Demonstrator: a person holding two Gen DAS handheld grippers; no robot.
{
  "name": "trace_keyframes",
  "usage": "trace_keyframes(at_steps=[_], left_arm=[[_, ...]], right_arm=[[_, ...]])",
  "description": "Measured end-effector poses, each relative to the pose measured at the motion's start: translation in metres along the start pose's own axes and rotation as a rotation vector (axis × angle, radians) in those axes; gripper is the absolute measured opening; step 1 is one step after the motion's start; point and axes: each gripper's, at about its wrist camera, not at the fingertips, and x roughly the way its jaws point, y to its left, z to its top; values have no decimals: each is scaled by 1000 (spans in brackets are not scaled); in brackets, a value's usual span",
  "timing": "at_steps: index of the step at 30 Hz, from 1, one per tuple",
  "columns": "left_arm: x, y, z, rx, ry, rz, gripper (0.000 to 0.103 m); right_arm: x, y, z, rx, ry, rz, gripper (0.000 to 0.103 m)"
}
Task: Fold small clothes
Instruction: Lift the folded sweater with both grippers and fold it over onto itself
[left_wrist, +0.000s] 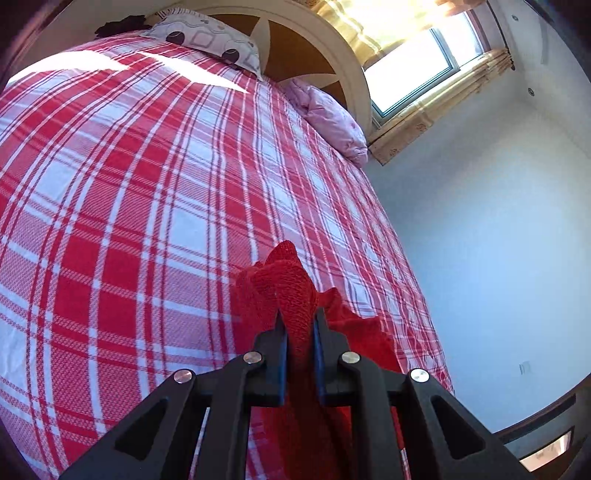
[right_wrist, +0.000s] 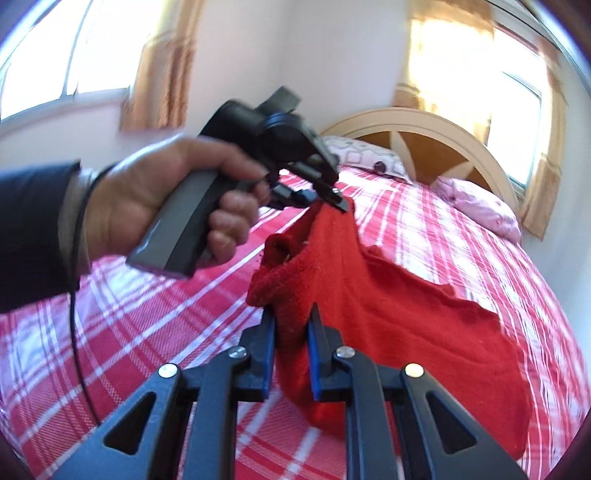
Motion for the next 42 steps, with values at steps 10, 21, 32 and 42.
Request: trace_keyframes(at_steps=[10,21,32,42], left_arm=[[38,-81,-7,109,37,-27,11],[97,-126,-23,169,111,12,11],[156,-150,-43,209,196,60,11],[191,-172,-65,243,260,64,11]], right_arm=[[-34,-55,-11,179,-62,-30,17],[-49,-126,-41,412,-42,-61,16],[-59,-174,-85,668,17,-36,10],[-66,-193,-112,800,41,-7,10]])
